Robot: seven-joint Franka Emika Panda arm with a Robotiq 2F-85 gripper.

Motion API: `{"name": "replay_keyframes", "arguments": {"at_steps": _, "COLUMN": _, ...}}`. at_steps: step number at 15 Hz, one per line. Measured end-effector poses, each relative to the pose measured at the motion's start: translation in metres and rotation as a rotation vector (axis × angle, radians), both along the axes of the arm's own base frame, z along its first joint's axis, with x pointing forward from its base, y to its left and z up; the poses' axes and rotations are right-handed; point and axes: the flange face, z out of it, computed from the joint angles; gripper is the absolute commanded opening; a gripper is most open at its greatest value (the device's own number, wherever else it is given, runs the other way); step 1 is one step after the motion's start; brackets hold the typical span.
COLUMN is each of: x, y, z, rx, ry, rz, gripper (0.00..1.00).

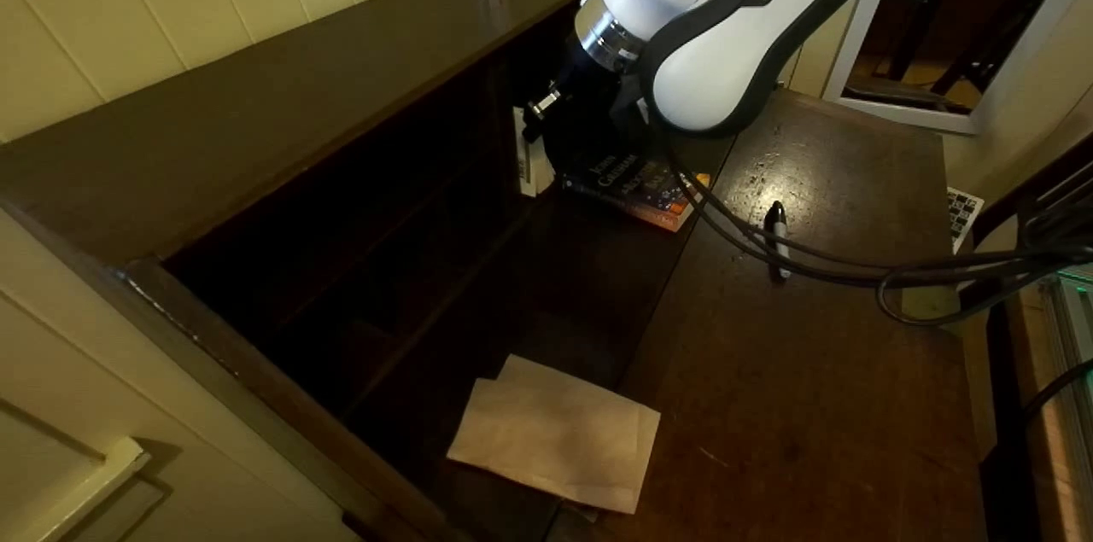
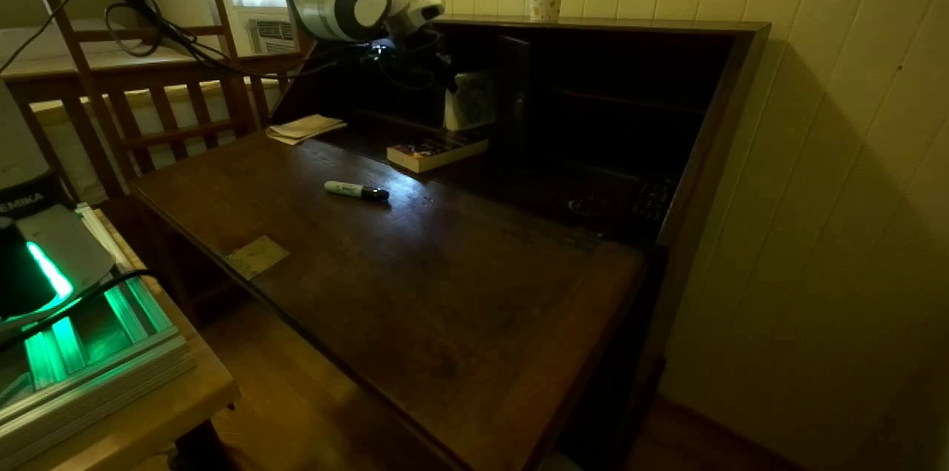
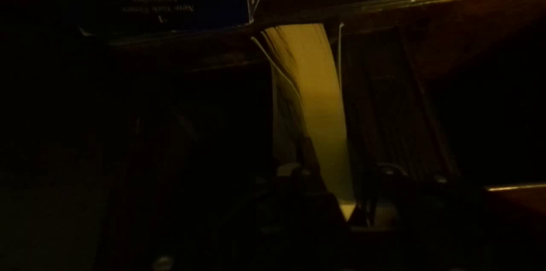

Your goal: Put the white book on top of the blue book.

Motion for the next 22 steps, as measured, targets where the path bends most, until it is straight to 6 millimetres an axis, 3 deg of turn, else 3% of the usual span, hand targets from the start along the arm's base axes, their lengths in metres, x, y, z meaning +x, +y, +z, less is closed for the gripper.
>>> {"name": "replay_keyframes", "arguments": {"at_steps": 10, "x": -0.013, "y": -0.024, "z": 0.036, "rx": -0.051, "ry": 0.107, "rz": 0.003, "gripper": 0.06}}
{"name": "replay_keyframes", "arguments": {"at_steps": 16, "x": -0.030, "y": -0.020, "z": 0.051, "rx": -0.150, "ry": 0.148, "rz": 0.092, "gripper": 0.06}}
{"name": "replay_keyframes", "arguments": {"at_steps": 22, "x": -0.055, "y": -0.019, "z": 0.071, "rx": -0.364, "ry": 0.201, "rz": 0.239, "gripper": 0.06}}
